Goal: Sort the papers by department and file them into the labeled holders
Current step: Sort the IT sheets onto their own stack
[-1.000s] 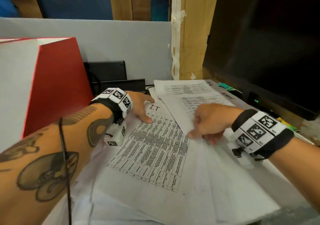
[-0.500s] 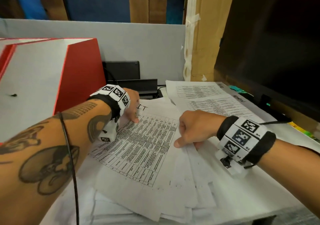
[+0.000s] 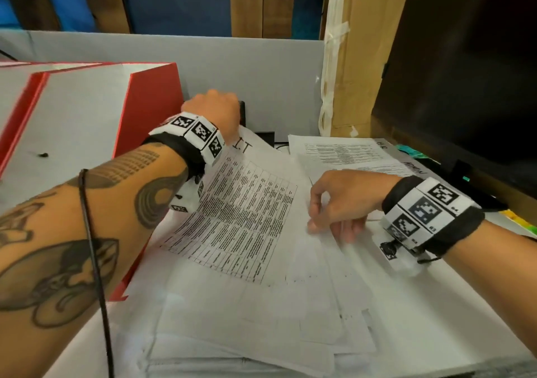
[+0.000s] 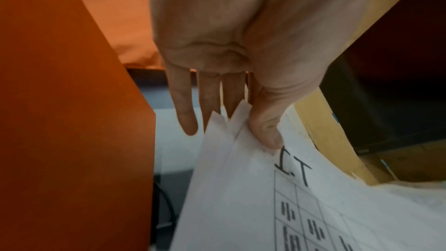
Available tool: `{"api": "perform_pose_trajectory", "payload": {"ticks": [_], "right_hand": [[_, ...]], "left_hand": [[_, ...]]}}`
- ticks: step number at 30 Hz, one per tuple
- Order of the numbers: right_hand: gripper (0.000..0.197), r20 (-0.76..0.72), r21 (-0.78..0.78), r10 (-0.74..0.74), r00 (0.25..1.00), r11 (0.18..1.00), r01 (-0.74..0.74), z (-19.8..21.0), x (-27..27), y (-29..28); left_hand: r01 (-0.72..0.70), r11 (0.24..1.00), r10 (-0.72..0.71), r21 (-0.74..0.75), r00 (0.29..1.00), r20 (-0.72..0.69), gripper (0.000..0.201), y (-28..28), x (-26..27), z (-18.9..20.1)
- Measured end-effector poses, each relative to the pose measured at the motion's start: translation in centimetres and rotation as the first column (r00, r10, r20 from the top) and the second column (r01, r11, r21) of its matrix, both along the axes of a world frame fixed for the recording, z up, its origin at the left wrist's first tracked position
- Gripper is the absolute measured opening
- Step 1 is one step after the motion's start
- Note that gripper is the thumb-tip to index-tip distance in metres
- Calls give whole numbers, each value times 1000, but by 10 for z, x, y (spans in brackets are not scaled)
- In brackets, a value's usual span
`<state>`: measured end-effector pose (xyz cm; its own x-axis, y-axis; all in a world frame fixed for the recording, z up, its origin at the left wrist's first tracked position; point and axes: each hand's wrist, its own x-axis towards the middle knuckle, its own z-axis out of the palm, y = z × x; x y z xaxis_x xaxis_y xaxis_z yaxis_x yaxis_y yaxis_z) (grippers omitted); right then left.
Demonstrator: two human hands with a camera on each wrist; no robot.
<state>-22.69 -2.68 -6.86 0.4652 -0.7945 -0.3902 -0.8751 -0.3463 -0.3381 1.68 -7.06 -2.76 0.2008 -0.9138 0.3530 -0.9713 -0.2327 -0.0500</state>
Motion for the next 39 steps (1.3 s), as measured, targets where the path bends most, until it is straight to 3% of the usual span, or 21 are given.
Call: {"api": "perform_pose_trajectory", "payload": {"ticks": [2, 5, 8, 9, 11, 15, 17, 19, 21, 23, 27, 31, 34, 39], "right_hand": [[22, 51, -170, 11, 999, 985, -2, 11, 3, -4], [20, 274, -479, 10, 962, 868, 128, 21, 8, -21], [41, 464, -592, 133, 876, 782, 196, 25, 17, -37], [48, 496, -608, 178, 850, 770, 194, 28, 20, -41], [45, 566, -598, 214, 796, 771, 218, 35, 26, -48], [20, 668, -524, 181, 722, 803, 284, 47, 25, -64], [19, 669, -484, 170, 724, 838, 251, 47, 20, -70], [25, 638, -452, 154, 754, 868, 204, 43, 15, -77], [23, 599, -483, 149, 787, 851, 207, 34, 11, -86], [21, 630, -501, 120, 767, 817, 284, 25, 7, -95], [10, 755, -421, 52, 653, 803, 422, 21, -12, -104], [11, 765, -327, 13, 644, 869, 371, 32, -39, -106], [15, 710, -344, 40, 703, 891, 296, 34, -46, -102], [8, 586, -453, 127, 800, 870, 193, 32, -27, -92]], "left_hand": [[2, 999, -4, -43, 999, -51, 44, 7, 5, 16], [61, 996, -69, -58, 985, -157, 39, 24, 12, 37], [124, 990, -136, -65, 960, -244, 31, 40, 15, 55], [155, 985, -172, -83, 946, -276, 31, 47, 13, 60], [171, 971, -224, -165, 891, -396, 36, 55, 13, 65], [161, 953, -300, -258, 649, -699, 53, 47, 19, 39], [147, 965, -263, -218, 605, -752, 64, 41, 20, 15], [121, 961, -273, -249, 561, -781, 52, 37, 18, -7], [77, 945, -312, -317, 495, -811, 51, 35, 17, -24], [43, 929, -348, -368, 441, -827, 52, 33, 17, -34], [-63, 916, -324, -396, 466, -823, 22, 31, 18, -42], [-87, 910, -314, -406, 497, -809, 25, 34, 14, -43], [-103, 889, -338, -447, 512, -790, 33, 37, 9, -41], [-126, 877, -359, -463, 468, -807, 43, 42, 0, -41]]}}
